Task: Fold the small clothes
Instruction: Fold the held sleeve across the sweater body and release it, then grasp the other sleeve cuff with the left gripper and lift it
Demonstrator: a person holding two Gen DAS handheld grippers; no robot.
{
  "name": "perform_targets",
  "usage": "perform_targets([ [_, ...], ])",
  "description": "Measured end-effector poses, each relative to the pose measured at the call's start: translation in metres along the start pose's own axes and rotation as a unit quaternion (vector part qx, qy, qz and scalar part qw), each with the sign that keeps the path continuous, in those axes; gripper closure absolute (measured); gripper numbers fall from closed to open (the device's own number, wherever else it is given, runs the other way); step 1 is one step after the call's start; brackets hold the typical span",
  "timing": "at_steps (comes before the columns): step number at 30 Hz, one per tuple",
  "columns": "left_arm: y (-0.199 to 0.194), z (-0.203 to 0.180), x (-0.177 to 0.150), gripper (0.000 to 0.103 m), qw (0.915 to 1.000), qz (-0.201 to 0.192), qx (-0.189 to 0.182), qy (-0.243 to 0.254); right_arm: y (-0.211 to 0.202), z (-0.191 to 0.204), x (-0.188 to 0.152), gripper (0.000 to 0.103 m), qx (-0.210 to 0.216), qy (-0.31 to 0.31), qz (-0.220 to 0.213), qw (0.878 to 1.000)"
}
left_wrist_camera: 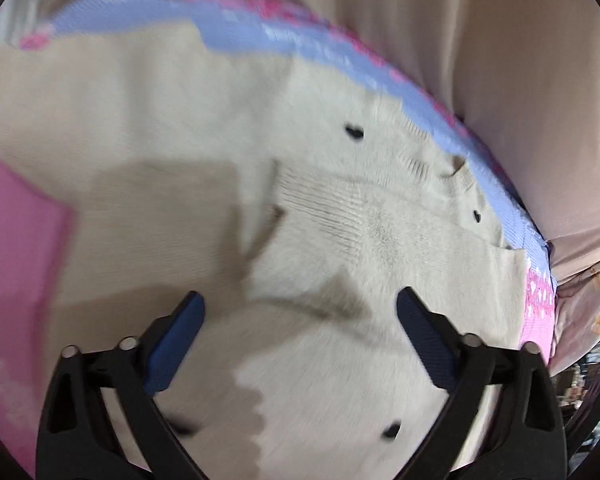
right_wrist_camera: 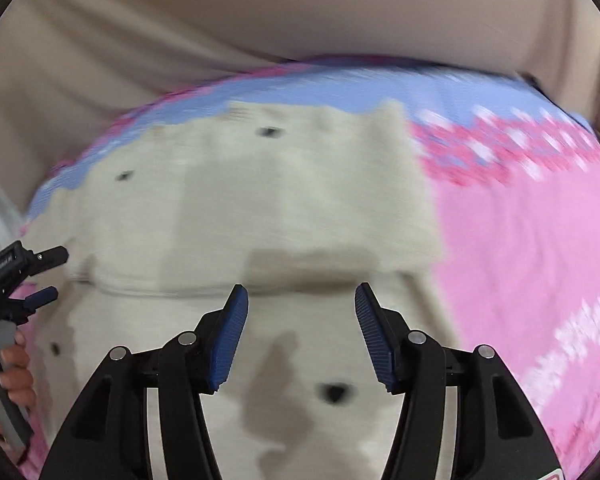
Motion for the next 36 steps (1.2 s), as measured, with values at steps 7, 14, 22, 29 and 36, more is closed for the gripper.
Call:
perform_targets([
  [7, -0.004, -0.030, 0.033, 0.095, 0.9966, -0.040, -0.073, 0.003, 0.033, -0.062, -0.007, 0.048, -0.025, 0.044, 0.012, 0.999],
  [14, -0.026, -0.023, 0.083, 0.095, 0.9942, -0.093, -0.018, 0.050, 0.062, -0.059, 0.023, 0.080, -0.010, 0.070, -0.016, 0.997],
  [22, 0.013, 0.004, 0.072, 0.095, 0.9973, -0.057, 0.022, 0.041, 0.064, -0.088, 0.020, 0.087, 0.006, 0.143, -0.042, 0.989],
  [29, 0.023, 0.018, 0.067, 0.095, 0.9977, -0.054, 0.032, 0.025, 0.047, -0.061, 0.017, 0.077, -0.012, 0.067, -0.013, 0.998],
  [36, 0.023, 0.020, 0.067, 0.094, 0.9978, -0.053, 0.030, 0.027, -0.004, -0.025, 0.072, 0.085, 0.049, 0.017, -0.076, 0.996],
])
Point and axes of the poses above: each gripper's, at about its wrist camera, not at the fingertips, and y roughly the way its jaws point, z to its left, x to its top, the point moved 8 cm from there along y, roughly the way its jaws point, and after that the axes turned 1 degree about -y, right-handed, at the moved point
